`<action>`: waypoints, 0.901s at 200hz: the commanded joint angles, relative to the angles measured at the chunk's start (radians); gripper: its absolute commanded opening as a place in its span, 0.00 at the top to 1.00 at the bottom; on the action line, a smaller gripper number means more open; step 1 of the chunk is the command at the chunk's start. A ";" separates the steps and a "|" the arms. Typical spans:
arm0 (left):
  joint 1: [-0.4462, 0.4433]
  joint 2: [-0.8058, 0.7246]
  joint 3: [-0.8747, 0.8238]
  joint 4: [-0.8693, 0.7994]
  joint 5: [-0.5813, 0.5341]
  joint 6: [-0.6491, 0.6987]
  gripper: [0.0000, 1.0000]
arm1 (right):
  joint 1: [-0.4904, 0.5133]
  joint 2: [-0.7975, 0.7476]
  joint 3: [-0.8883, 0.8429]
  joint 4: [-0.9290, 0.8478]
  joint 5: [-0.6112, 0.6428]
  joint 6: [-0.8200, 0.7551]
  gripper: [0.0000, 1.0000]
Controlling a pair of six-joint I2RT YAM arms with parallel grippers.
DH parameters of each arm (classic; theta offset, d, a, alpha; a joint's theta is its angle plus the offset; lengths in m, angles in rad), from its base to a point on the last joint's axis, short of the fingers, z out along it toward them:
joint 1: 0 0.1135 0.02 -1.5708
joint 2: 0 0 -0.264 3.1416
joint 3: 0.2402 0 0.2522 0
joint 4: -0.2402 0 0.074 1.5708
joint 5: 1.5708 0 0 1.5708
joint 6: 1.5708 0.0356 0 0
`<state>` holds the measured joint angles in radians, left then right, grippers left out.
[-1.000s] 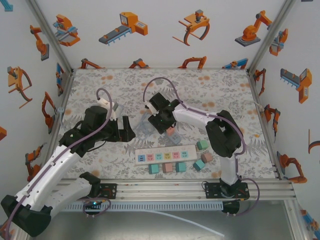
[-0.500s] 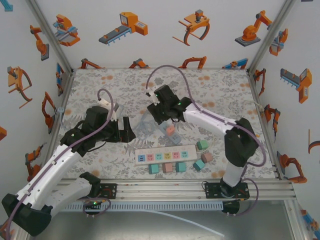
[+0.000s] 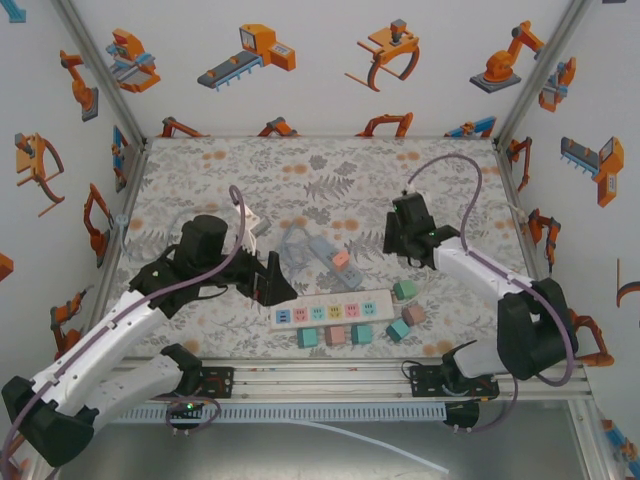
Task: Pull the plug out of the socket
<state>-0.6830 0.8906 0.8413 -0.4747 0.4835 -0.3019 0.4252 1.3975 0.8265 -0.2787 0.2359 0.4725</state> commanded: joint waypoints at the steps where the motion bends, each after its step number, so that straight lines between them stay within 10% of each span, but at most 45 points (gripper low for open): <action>1: -0.019 0.016 0.013 0.061 0.042 0.048 0.03 | -0.019 -0.006 -0.073 0.053 -0.020 0.110 0.59; 92: -0.038 0.090 0.032 0.055 -0.107 0.010 0.03 | -0.049 0.060 -0.127 0.066 -0.046 0.143 0.26; 147: -0.037 0.168 0.070 0.046 -0.194 -0.034 0.03 | -0.049 -0.159 -0.081 -0.056 0.004 0.104 0.24; 180: -0.001 0.227 0.084 0.050 -0.447 -0.235 0.03 | -0.043 -0.356 -0.100 0.001 -0.012 0.032 0.25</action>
<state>-0.7124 1.0779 0.8837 -0.4328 0.2367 -0.3740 0.3817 1.1645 0.7147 -0.3016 0.2104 0.5686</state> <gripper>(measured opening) 0.973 0.759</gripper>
